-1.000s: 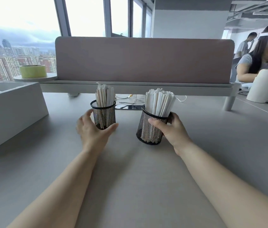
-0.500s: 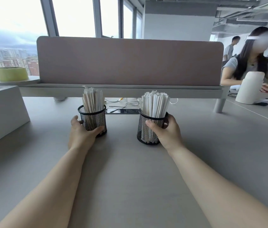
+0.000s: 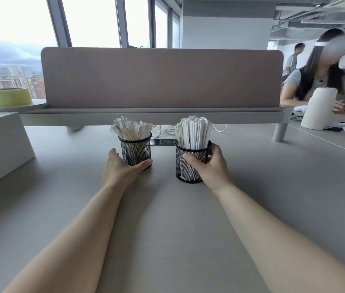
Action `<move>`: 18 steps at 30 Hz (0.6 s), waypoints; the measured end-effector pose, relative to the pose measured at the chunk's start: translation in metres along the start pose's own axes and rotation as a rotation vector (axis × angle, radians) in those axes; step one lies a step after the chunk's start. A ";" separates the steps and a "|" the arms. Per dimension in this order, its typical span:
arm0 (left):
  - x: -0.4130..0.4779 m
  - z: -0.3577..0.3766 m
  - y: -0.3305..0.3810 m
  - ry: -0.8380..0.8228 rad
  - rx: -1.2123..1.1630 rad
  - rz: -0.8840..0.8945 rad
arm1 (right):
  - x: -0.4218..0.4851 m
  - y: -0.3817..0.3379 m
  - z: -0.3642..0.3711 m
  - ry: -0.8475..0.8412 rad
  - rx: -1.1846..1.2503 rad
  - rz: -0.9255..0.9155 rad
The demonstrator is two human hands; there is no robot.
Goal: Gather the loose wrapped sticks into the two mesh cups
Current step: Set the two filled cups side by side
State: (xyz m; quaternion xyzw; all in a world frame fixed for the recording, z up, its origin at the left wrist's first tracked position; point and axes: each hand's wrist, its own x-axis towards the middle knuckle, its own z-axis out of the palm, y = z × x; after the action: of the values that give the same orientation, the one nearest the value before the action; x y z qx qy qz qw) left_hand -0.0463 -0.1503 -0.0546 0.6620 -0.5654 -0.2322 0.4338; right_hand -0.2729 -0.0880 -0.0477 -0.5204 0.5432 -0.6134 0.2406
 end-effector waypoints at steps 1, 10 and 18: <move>0.000 0.003 0.002 -0.008 -0.003 0.000 | 0.000 0.000 0.001 -0.001 0.001 0.002; 0.005 0.019 0.018 0.072 0.006 0.001 | 0.001 0.007 0.006 -0.038 -0.029 0.011; -0.006 0.008 0.011 -0.265 -0.244 0.088 | 0.001 0.009 0.004 -0.025 -0.041 0.006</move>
State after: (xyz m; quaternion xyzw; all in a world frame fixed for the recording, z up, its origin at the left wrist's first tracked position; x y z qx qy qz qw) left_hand -0.0603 -0.1465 -0.0501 0.5426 -0.6138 -0.3651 0.4422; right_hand -0.2722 -0.0936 -0.0559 -0.5312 0.5540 -0.5951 0.2384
